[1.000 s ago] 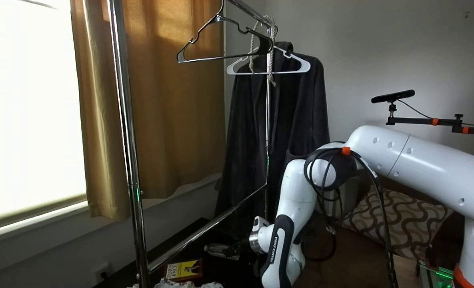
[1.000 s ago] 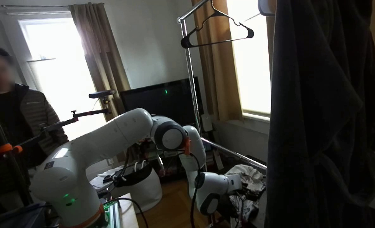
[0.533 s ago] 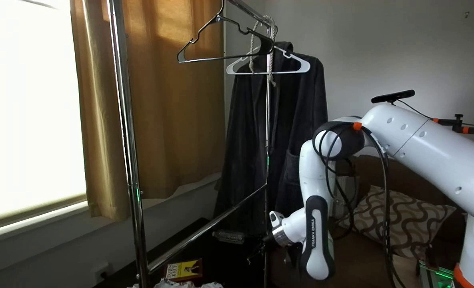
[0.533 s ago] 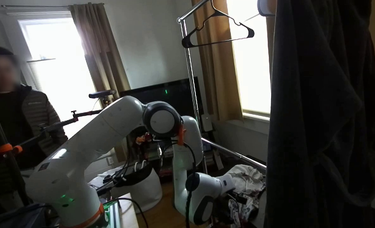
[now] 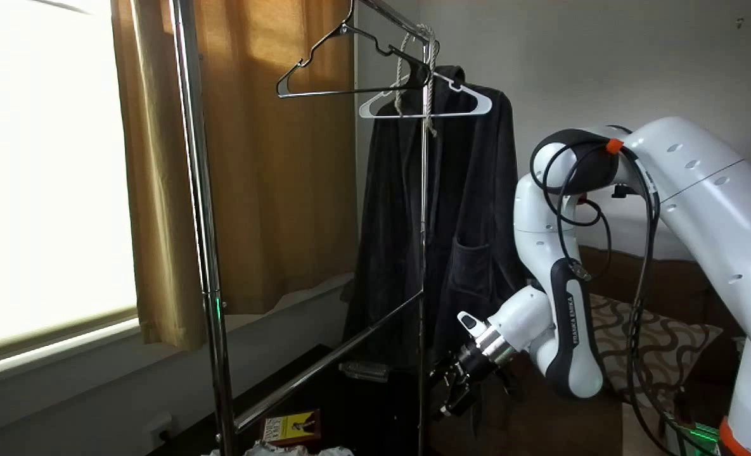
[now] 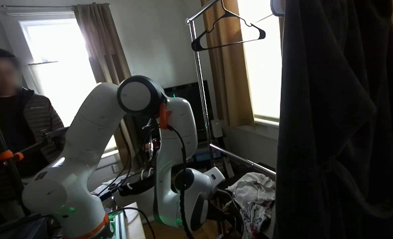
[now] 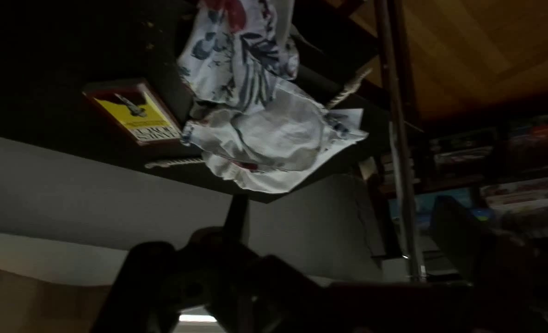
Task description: Remove the water bottle from the pocket of the robe and put it on top of the black cabinet.
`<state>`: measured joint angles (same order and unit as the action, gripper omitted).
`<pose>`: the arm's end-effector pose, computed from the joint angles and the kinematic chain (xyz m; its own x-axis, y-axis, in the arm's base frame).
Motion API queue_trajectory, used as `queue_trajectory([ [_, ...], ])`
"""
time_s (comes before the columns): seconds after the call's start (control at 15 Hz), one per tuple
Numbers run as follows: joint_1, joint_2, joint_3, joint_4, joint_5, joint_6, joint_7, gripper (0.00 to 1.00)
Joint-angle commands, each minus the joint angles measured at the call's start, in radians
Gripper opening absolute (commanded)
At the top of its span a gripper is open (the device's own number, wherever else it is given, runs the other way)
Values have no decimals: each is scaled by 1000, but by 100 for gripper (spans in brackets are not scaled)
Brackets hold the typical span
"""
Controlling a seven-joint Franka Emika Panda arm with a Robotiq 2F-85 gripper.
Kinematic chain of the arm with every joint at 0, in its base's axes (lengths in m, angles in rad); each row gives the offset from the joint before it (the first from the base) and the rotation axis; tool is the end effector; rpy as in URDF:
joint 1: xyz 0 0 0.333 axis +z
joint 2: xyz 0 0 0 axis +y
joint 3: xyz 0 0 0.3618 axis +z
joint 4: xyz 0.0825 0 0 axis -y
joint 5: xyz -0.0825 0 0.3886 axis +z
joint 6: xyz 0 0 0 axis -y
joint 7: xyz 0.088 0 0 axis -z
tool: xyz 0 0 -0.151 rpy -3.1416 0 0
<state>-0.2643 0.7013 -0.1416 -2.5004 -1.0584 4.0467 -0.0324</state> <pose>0.4577 -0.0369 0.1235 0.5219 0.4634 0.7161 0.6483 -0.7611 0.0200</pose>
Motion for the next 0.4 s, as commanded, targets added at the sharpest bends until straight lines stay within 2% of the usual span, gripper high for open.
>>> queue_trajectory([
  [0.0, -61, -106, 0, -74, -157, 51, 10, 100],
  [0.07, -40, -54, 11, -36, -89, 26, -7, 100],
  [0.33, -55, -92, 6, -55, -128, 47, -2, 100],
])
